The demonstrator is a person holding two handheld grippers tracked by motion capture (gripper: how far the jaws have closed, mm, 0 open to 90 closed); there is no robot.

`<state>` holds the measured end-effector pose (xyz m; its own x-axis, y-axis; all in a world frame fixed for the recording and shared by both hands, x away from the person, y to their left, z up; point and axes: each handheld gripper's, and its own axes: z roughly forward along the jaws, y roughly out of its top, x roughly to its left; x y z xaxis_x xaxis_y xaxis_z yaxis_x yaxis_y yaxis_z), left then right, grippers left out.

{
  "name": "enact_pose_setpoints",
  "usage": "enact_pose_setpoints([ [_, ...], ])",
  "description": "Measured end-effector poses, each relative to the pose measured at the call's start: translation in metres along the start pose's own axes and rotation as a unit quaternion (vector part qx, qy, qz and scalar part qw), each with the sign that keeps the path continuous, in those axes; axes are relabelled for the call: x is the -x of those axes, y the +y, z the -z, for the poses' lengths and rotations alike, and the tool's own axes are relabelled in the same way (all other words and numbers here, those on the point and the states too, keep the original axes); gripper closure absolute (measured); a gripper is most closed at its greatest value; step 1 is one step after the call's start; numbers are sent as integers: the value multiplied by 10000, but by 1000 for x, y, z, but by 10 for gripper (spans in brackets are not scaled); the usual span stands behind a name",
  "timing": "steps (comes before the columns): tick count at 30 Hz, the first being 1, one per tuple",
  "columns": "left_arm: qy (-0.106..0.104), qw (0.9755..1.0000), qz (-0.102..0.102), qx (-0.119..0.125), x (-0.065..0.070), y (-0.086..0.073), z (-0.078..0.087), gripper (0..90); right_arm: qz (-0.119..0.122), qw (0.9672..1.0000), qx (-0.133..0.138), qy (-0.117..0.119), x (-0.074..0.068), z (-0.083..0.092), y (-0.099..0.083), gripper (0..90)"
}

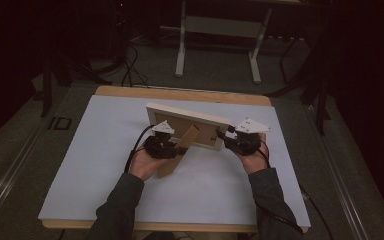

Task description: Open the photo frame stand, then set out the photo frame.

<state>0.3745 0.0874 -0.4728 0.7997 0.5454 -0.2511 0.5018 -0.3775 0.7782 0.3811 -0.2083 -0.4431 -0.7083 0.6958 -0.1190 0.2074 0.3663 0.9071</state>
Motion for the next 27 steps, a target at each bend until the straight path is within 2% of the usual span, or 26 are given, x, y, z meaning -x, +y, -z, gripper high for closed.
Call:
enact_pose_setpoints([
  [6, -79, 9999, 124, 46, -5, -4, 4, 643, -6, 10000, 54, 47, -2, 2, -2, 611],
  [10, -103, 9994, 249, 234, -9, -8, 12, 588, 14, 10000, 52, 61, -3, 3, -3, 612],
  [17, -57, 9982, 294, 524, -13, -12, 33, 546, 6, 9999, 69, 95, -2, 3, -4, 613],
  [22, 286, 9956, 330, 825, -17, -14, 57, 550, -61, 9998, 106, 141, -1, 4, -5, 612],
  [27, 672, 9905, 369, 1138, -20, -15, 73, 611, -80, 9998, 124, 146, -1, 4, -5, 612],
])
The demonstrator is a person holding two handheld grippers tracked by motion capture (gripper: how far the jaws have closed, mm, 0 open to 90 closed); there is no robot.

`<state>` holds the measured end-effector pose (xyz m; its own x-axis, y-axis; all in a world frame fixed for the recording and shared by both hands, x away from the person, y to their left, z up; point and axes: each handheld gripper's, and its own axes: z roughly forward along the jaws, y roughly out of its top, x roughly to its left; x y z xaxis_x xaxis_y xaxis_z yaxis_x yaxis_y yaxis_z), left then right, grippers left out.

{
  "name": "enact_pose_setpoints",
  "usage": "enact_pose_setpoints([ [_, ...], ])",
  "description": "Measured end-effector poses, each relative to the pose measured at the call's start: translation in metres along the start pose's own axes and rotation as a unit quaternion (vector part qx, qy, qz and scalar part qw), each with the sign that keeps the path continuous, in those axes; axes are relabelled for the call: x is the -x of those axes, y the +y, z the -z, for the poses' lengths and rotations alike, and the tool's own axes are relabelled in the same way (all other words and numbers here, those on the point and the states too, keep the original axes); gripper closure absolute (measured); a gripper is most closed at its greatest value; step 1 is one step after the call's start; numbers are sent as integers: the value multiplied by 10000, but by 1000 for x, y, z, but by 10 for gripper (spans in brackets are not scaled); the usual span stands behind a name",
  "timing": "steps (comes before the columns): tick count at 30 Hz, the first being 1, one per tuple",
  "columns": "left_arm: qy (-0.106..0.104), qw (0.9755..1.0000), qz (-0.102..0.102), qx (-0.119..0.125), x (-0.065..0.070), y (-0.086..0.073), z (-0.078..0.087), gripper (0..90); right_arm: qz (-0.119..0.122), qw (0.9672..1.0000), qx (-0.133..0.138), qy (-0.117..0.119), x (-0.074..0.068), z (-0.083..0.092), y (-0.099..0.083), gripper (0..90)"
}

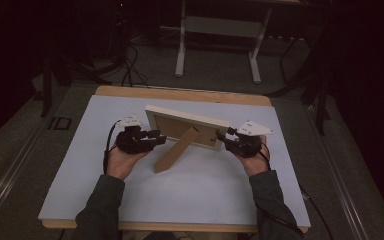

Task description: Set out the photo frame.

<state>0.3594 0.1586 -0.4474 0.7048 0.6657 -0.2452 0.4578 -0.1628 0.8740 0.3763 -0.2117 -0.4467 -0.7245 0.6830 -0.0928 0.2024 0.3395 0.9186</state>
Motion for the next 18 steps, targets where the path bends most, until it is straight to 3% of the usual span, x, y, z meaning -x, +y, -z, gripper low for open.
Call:
enact_pose_setpoints([
  [5, 457, 9986, 147, 207, -3, 5, 6, 725, 15, 10000, -11, 5, -2, 1, -1, 611],
  [12, 747, 9961, 302, 347, -4, 12, 7, 900, 29, 10000, -15, 24, -4, 3, -1, 610],
  [18, 883, 9953, 320, 252, -5, 17, 3, 900, 66, 10000, -20, 28, -6, 4, -2, 609],
])
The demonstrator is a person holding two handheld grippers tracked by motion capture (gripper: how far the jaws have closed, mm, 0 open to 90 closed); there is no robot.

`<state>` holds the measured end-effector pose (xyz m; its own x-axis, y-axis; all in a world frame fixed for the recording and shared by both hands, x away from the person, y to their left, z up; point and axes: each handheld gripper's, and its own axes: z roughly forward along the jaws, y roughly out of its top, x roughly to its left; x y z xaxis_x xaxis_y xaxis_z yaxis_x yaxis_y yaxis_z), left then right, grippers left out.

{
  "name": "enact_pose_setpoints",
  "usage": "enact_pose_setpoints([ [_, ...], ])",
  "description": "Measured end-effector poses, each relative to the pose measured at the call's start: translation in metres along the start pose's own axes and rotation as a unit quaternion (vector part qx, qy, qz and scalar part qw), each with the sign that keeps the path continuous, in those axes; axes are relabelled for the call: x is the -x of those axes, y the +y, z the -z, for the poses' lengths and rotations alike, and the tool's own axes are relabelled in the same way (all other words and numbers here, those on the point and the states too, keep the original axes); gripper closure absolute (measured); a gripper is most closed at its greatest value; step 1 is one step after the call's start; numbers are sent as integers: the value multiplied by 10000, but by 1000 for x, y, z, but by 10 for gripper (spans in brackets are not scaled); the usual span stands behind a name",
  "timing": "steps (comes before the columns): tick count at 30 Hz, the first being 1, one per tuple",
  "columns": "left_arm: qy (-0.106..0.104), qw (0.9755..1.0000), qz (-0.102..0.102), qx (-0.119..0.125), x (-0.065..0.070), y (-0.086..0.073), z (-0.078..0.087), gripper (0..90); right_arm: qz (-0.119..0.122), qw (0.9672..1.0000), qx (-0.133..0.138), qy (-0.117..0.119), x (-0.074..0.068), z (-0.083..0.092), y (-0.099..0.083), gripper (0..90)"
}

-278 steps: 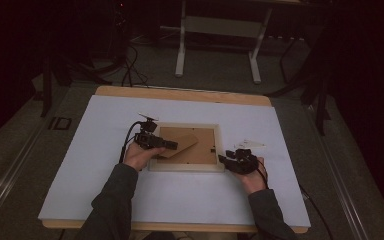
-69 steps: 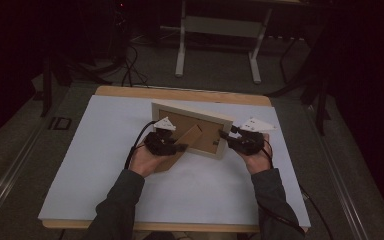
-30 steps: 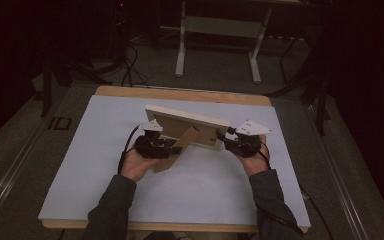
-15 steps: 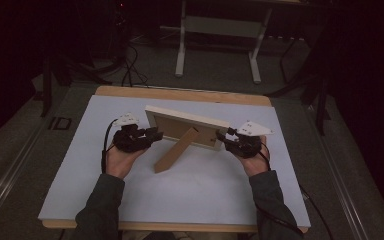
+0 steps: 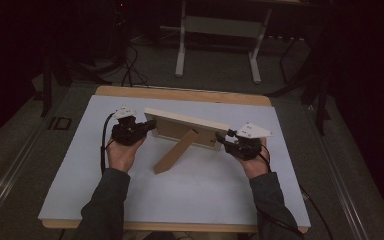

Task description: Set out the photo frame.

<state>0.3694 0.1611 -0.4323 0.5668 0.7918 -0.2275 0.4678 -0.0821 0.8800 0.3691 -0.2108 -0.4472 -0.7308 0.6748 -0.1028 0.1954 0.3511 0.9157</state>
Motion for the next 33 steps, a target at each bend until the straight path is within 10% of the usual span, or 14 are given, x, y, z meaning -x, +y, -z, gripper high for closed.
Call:
enact_pose_setpoints([
  [33, -63, 9995, -77, -314, 9, 27, -38, 900, 177, 9998, -32, 84, -29, 8, 2, 665],
])
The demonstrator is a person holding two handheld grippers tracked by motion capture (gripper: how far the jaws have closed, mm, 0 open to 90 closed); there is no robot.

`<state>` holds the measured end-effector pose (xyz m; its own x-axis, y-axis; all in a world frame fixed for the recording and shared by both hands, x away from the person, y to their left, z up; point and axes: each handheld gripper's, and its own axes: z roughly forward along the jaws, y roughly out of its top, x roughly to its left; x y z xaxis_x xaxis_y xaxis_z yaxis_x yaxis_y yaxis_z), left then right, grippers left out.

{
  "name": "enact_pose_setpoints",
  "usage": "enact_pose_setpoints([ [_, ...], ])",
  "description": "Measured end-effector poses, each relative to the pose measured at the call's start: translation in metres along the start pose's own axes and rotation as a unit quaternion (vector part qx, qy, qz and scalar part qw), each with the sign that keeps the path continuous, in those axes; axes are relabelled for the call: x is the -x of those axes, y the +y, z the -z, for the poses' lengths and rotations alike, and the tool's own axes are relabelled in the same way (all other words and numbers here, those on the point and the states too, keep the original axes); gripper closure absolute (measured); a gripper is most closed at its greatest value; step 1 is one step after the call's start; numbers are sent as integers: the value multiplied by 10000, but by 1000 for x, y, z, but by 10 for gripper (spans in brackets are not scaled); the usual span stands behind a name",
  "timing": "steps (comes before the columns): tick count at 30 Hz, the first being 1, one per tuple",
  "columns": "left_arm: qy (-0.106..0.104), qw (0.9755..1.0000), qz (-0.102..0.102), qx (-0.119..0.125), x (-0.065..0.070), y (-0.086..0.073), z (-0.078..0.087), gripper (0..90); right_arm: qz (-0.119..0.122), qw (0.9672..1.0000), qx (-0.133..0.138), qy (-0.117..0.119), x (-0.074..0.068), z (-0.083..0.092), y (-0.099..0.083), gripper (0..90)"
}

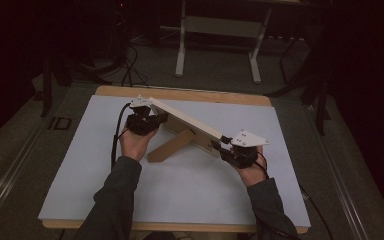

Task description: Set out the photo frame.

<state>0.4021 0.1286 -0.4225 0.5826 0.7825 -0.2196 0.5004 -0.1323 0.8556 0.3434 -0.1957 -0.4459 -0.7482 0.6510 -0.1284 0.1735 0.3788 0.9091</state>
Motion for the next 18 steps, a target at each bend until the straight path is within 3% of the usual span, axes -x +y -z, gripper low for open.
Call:
enact_pose_setpoints([
  [18, -243, 9995, -135, -118, 11, 8, -15, 900, 243, 9992, 33, 321, -33, -5, 10, 695],
])
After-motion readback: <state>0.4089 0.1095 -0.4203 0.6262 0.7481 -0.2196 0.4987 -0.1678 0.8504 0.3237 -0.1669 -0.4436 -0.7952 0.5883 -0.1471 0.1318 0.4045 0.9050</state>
